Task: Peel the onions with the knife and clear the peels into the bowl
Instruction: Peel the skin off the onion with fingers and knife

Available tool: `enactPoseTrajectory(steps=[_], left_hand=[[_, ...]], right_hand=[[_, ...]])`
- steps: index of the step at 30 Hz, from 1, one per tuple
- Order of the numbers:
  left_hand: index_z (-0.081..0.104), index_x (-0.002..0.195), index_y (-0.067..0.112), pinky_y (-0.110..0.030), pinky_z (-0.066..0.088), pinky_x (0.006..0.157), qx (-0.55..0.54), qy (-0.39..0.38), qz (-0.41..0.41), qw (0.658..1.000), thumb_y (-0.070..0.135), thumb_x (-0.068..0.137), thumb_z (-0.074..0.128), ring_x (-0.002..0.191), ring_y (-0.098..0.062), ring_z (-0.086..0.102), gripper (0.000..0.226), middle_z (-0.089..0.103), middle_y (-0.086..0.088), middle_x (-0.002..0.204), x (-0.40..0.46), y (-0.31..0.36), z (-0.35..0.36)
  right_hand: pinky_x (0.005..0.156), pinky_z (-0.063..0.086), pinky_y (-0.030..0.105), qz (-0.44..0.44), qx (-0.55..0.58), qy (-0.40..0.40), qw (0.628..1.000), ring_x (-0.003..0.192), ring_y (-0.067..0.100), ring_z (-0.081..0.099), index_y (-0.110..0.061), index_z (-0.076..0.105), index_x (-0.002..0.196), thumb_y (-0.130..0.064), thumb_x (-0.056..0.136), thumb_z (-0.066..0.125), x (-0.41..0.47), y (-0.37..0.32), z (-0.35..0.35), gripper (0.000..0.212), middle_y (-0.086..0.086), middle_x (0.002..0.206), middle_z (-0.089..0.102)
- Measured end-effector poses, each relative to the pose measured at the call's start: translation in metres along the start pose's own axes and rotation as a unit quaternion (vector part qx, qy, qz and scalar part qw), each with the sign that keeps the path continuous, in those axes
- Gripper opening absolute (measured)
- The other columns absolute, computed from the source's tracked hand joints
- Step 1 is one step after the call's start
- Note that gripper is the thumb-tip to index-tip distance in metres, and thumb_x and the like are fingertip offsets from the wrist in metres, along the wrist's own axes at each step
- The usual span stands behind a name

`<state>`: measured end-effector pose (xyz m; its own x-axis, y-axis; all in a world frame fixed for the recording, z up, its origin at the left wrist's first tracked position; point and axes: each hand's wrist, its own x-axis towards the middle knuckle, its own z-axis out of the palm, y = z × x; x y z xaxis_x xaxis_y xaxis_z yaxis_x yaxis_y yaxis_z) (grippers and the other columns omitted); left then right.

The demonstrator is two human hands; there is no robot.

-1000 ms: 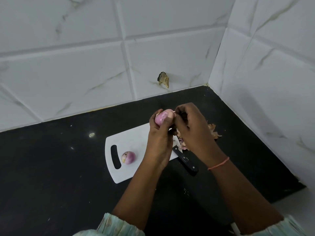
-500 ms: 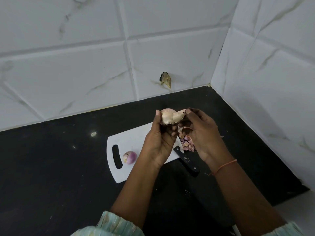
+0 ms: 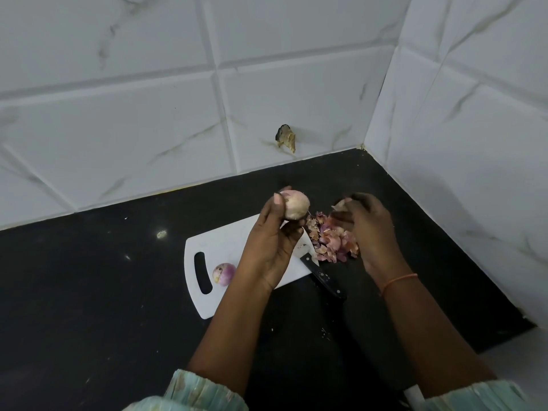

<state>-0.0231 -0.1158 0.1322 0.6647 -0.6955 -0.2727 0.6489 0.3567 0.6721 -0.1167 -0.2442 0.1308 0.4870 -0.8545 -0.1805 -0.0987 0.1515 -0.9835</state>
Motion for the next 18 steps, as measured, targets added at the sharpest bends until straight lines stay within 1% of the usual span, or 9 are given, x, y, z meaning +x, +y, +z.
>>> enactPoseTrajectory(steps=[1, 2, 3, 6, 9, 11, 14, 16, 18], left_hand=[[0.066, 0.117, 0.016, -0.021, 0.055, 0.072, 0.027, -0.016, 0.026, 0.999, 0.038, 0.078, 0.067, 0.083, -0.013, 0.068, 0.045, 0.070, -0.006, 0.104, 0.000, -0.001, -0.002], [0.067, 0.116, 0.019, -0.023, 0.055, 0.076, 0.061, -0.029, 0.054, 0.996, 0.033, 0.079, 0.071, 0.092, -0.015, 0.069, 0.039, 0.069, -0.006, 0.112, 0.000, -0.001, -0.005], [0.068, 0.114, 0.022, -0.024, 0.055, 0.080, 0.103, -0.036, 0.083, 0.991, 0.029, 0.079, 0.077, 0.100, -0.018, 0.069, 0.037, 0.067, -0.007, 0.118, 0.000, -0.002, -0.007], [0.069, 0.114, 0.023, -0.028, 0.055, 0.085, 0.223, -0.030, 0.163, 0.960, 0.022, 0.074, 0.085, 0.112, -0.027, 0.064, 0.043, 0.065, -0.005, 0.123, 0.000, -0.002, -0.011], [0.067, 0.114, 0.018, -0.029, 0.055, 0.087, 0.257, -0.031, 0.215, 0.942, 0.006, 0.076, 0.081, 0.112, -0.024, 0.064, 0.043, 0.067, -0.003, 0.120, -0.003, -0.001, -0.010], [0.066, 0.117, 0.013, -0.028, 0.055, 0.086, 0.266, -0.037, 0.231, 0.935, 0.001, 0.075, 0.081, 0.112, -0.022, 0.064, 0.046, 0.067, -0.006, 0.121, -0.002, 0.001, -0.011], [0.065, 0.118, 0.009, -0.026, 0.055, 0.085, 0.278, -0.044, 0.245, 0.928, 0.008, 0.070, 0.085, 0.111, -0.021, 0.065, 0.051, 0.067, -0.008, 0.120, -0.002, 0.003, -0.012], [0.065, 0.116, 0.010, -0.024, 0.054, 0.084, 0.275, -0.048, 0.243, 0.929, 0.012, 0.069, 0.083, 0.108, -0.017, 0.066, 0.051, 0.068, -0.005, 0.117, -0.004, 0.005, -0.011], [0.065, 0.115, 0.011, -0.022, 0.053, 0.084, 0.273, -0.051, 0.243, 0.929, 0.007, 0.071, 0.080, 0.107, -0.014, 0.067, 0.047, 0.069, -0.001, 0.114, -0.005, 0.005, -0.010]], right_hand=[[0.083, 0.058, 0.032, -0.049, -0.141, -0.016, 0.989, 0.094, 0.011, 0.068, -0.020, 0.057, 0.123, -0.022, 0.099, 0.053, 0.000, 0.005, -0.001, 0.024, 0.005, 0.122, 0.064], [0.092, 0.053, 0.034, -0.110, -0.229, -0.025, 0.967, 0.105, 0.008, 0.062, -0.023, 0.056, 0.128, -0.027, 0.098, 0.055, -0.001, 0.007, -0.002, 0.030, 0.000, 0.128, 0.060], [0.097, 0.050, 0.032, -0.168, -0.252, -0.034, 0.953, 0.112, 0.004, 0.057, -0.024, 0.057, 0.130, -0.028, 0.098, 0.057, -0.004, 0.007, -0.001, 0.033, -0.004, 0.131, 0.059], [0.091, 0.052, 0.022, -0.265, -0.146, -0.104, 0.947, 0.110, 0.003, 0.061, -0.023, 0.062, 0.122, -0.024, 0.094, 0.063, -0.019, -0.004, 0.006, 0.027, -0.010, 0.119, 0.065], [0.088, 0.054, 0.021, -0.302, -0.129, -0.149, 0.933, 0.104, 0.006, 0.066, -0.019, 0.067, 0.114, -0.017, 0.091, 0.068, -0.022, -0.012, 0.010, 0.023, -0.007, 0.110, 0.070], [0.087, 0.056, 0.024, -0.306, -0.133, -0.149, 0.931, 0.099, 0.008, 0.069, -0.013, 0.072, 0.109, -0.013, 0.088, 0.071, -0.018, -0.013, 0.008, 0.021, -0.005, 0.104, 0.073], [0.086, 0.057, 0.027, -0.325, -0.141, -0.139, 0.925, 0.094, 0.009, 0.070, -0.012, 0.074, 0.105, -0.015, 0.086, 0.073, -0.015, -0.013, 0.005, 0.020, -0.002, 0.099, 0.074], [0.084, 0.057, 0.026, -0.343, -0.148, -0.129, 0.919, 0.092, 0.009, 0.070, -0.014, 0.074, 0.104, -0.016, 0.086, 0.073, -0.015, -0.014, 0.005, 0.018, -0.002, 0.097, 0.074], [0.083, 0.057, 0.024, -0.351, -0.152, -0.120, 0.916, 0.090, 0.009, 0.071, -0.013, 0.075, 0.103, -0.016, 0.086, 0.072, -0.016, -0.015, 0.005, 0.017, -0.001, 0.096, 0.074]])
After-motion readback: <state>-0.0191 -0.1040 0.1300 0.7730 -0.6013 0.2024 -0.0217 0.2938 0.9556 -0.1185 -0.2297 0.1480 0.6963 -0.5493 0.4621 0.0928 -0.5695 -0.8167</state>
